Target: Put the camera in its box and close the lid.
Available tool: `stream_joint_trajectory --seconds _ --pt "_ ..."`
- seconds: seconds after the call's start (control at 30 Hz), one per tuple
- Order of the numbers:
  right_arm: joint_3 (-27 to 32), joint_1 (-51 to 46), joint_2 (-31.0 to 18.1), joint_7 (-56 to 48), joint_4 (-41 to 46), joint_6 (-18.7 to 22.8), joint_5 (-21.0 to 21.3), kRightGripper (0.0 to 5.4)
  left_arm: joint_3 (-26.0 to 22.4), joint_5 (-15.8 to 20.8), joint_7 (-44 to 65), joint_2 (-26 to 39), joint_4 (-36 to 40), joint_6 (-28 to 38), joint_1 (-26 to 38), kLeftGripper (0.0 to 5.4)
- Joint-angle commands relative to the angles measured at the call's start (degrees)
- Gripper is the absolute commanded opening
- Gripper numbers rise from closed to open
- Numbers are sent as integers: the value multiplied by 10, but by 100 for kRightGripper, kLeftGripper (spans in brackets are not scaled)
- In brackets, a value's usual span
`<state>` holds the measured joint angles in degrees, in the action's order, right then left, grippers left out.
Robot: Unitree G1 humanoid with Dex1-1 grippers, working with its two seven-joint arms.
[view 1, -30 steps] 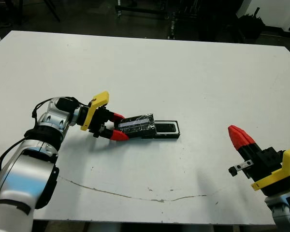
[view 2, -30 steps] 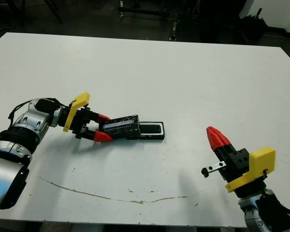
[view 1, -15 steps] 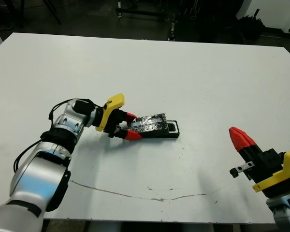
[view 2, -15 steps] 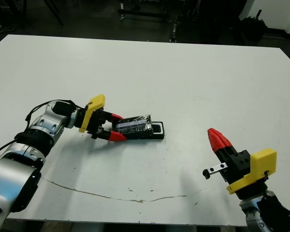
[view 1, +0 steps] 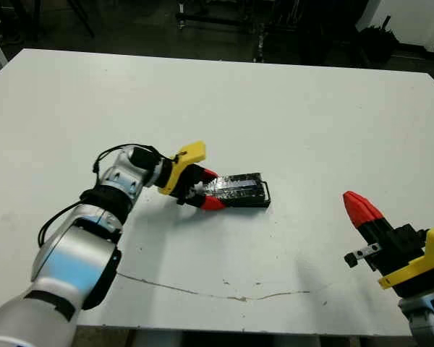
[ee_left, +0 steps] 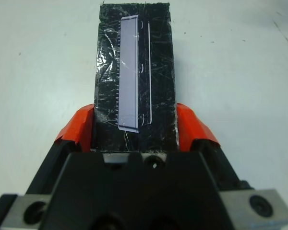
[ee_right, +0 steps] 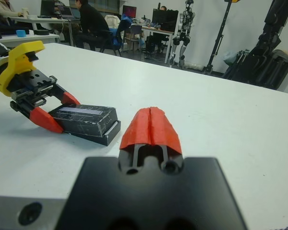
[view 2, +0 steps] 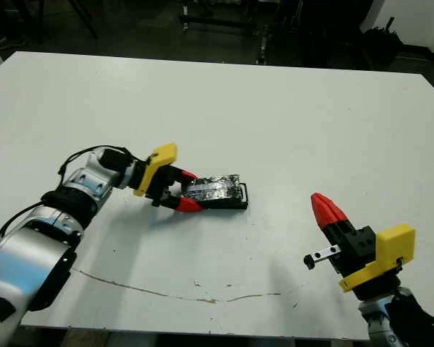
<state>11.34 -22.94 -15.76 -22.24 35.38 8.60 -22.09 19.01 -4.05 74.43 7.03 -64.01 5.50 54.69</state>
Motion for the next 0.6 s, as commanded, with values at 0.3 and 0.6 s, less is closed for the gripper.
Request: stream_joint_trajectory --seconds 0.3,0.6 --pt "-2 -5 -1 3 -1 -5 2 0 61 -64 -3 -78 -32 6 8 317" --pt "-1 -3 -2 1 -4 -8 -2 0 86 -87 -16 -117 -65 3 13 317"
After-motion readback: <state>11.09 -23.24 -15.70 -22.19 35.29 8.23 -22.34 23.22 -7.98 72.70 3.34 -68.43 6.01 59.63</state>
